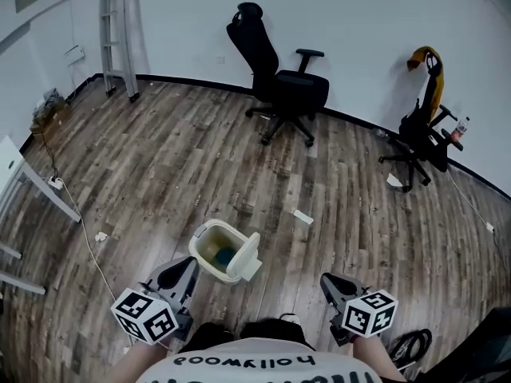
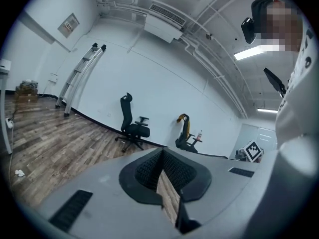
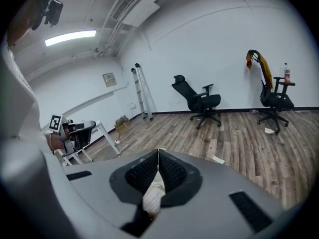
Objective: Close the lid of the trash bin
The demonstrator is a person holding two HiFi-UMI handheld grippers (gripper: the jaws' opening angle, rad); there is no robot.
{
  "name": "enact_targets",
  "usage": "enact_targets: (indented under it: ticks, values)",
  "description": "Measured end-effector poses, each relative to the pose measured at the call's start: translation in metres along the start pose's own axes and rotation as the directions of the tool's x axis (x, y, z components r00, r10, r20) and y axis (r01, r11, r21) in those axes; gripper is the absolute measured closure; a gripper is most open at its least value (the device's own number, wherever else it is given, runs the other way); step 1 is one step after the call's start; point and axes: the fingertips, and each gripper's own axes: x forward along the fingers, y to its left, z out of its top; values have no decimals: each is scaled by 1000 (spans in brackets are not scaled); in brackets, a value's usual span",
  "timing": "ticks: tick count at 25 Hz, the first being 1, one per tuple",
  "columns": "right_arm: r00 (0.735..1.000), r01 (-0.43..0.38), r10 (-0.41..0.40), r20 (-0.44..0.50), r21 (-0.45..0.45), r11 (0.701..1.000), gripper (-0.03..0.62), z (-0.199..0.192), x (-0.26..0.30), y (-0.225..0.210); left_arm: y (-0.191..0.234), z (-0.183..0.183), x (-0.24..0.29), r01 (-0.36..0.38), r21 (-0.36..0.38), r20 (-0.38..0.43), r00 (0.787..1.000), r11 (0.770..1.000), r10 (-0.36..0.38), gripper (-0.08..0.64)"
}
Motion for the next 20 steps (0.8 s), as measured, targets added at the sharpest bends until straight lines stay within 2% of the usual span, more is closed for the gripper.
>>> enact_targets:
  ticks: [5,11,15,20]
  values:
    - [995,-86,82,-54,-79,993,581,19,8,-31,-8,-2,6,-122,-38,30,992,992,123,552]
    - [979,-183,173,-105,-89,979,581,23,16,-68,-28,-9,11,-247,-63,80,965,967,251,552]
    - [958,-266,244,-153,-146,953,581,26,24,-83,-44,-25,7,-332,-97,106,934,938,341,552]
    - [910,-389,338,-239,-215,896,581,23,37,-89,-61,-49,-9,-450,-154,148,870,880,471,552]
